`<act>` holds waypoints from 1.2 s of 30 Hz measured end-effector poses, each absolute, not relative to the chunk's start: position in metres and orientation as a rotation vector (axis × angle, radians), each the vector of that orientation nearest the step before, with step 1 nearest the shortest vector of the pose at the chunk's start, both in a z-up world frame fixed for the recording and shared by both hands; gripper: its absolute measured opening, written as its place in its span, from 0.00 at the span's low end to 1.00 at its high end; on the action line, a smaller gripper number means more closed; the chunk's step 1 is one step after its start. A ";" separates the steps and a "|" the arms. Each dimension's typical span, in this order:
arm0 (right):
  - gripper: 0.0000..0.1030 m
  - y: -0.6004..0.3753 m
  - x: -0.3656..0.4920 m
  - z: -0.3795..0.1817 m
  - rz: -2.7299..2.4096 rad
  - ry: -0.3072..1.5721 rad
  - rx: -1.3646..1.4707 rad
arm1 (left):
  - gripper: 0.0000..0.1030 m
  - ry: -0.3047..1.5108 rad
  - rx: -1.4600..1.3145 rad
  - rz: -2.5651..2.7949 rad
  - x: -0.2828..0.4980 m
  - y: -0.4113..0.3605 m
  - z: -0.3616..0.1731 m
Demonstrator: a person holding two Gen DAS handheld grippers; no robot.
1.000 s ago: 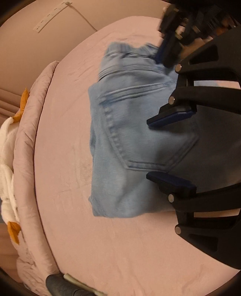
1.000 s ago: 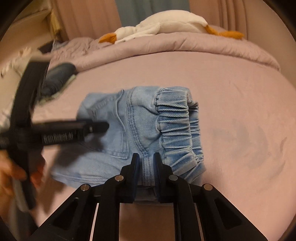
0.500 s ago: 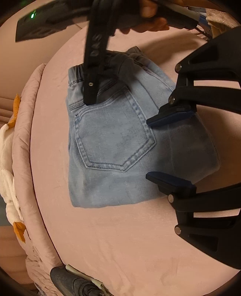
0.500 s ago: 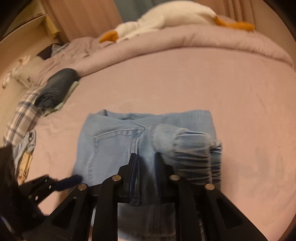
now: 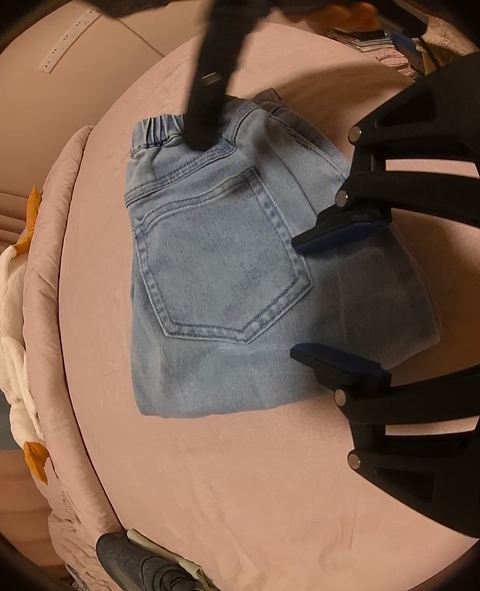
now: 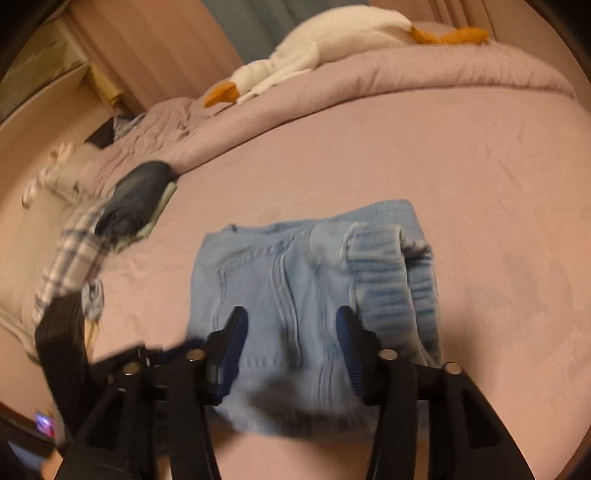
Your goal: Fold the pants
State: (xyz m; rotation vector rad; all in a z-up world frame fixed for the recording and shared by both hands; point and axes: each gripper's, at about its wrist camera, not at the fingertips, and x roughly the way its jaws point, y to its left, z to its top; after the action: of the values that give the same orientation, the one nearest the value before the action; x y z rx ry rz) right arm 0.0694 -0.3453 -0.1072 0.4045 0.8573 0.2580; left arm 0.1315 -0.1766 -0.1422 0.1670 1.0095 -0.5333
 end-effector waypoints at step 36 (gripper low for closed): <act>0.45 -0.336 0.031 -0.117 0.186 0.828 0.167 | 0.52 0.940 0.170 -0.457 0.117 -0.160 -0.130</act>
State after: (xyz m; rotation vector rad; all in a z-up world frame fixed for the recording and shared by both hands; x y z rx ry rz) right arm 0.0309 -0.3358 -0.1165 0.1669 0.8283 0.1863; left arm 0.1175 -0.1601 -0.1304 0.1703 0.9402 -0.4569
